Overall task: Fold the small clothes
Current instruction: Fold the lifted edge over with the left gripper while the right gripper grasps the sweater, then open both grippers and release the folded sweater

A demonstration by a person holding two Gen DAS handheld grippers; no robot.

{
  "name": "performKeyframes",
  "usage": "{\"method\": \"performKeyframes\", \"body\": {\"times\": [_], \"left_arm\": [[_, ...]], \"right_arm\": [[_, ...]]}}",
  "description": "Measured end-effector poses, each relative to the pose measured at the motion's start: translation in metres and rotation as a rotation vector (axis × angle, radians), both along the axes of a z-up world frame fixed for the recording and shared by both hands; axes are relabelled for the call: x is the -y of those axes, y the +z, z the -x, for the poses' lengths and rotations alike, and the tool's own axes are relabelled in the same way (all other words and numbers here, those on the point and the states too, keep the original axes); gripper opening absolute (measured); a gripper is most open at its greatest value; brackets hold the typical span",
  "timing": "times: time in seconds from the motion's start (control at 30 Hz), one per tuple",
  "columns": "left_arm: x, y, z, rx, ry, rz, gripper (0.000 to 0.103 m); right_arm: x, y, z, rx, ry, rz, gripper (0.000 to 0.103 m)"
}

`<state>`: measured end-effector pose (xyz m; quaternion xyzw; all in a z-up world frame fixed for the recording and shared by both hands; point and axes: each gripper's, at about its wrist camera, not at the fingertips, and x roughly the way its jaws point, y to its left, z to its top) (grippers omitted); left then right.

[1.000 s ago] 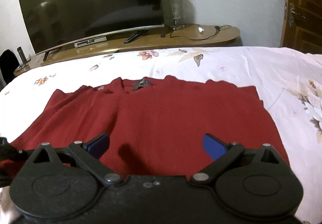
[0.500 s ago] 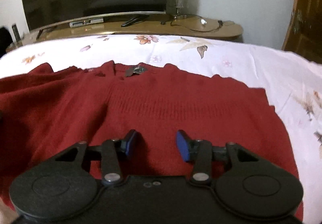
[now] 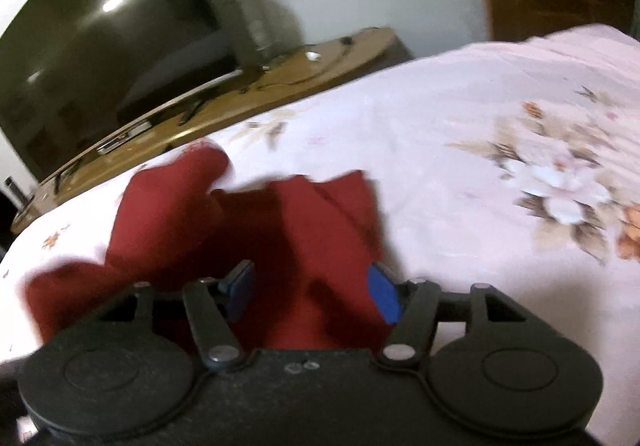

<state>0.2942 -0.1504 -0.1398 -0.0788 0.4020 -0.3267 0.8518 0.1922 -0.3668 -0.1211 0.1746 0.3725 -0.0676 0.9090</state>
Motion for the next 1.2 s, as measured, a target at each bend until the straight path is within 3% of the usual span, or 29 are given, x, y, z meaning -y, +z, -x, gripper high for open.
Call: {"method": "performKeyframes", "body": {"times": [0.1,0.2,0.33,0.37,0.47,0.63,0.73,0.8,0.83,1.0,1.2], "left_arm": [[0.012,0.003,0.009,0.073,-0.033,-0.09,0.009],[0.007,0.012,0.019,0.099,-0.037,-0.114,0.011],[0.011,0.021,0.04,0.158,-0.088,-0.156,0.036],[0.013,0.023,0.047,0.173,-0.108,-0.172,0.038],[0.008,0.024,0.055,0.147,-0.119,-0.166,0.038],[-0.029,0.028,0.055,0.109,-0.045,-0.134,0.038],[-0.057,0.037,0.052,0.122,0.017,-0.137,0.038],[-0.071,0.041,0.046,0.133,0.065,-0.143,0.038],[-0.079,0.043,0.041,0.132,0.095,-0.137,0.038],[-0.098,0.042,0.017,0.129,0.178,-0.092,0.038],[-0.078,0.041,0.008,0.146,0.146,-0.057,0.038]], "right_arm": [[0.015,-0.002,0.009,-0.005,-0.018,-0.064,0.063],[0.017,-0.003,0.008,-0.002,-0.002,-0.125,0.068],[0.01,-0.003,0.003,0.0,0.047,-0.202,0.079],[0.008,-0.003,0.0,-0.006,0.057,-0.22,0.08],[0.0,-0.011,-0.012,-0.051,0.101,-0.282,0.08],[-0.016,-0.022,-0.026,-0.1,0.141,-0.329,0.079],[-0.025,-0.023,-0.033,-0.087,0.176,-0.346,0.069],[-0.033,-0.024,-0.038,-0.092,0.198,-0.326,0.039],[-0.035,-0.023,-0.039,-0.085,0.209,-0.31,0.016],[-0.036,-0.001,-0.019,0.014,0.219,-0.222,0.014],[-0.018,0.024,0.002,0.073,0.183,-0.143,0.013]]}}
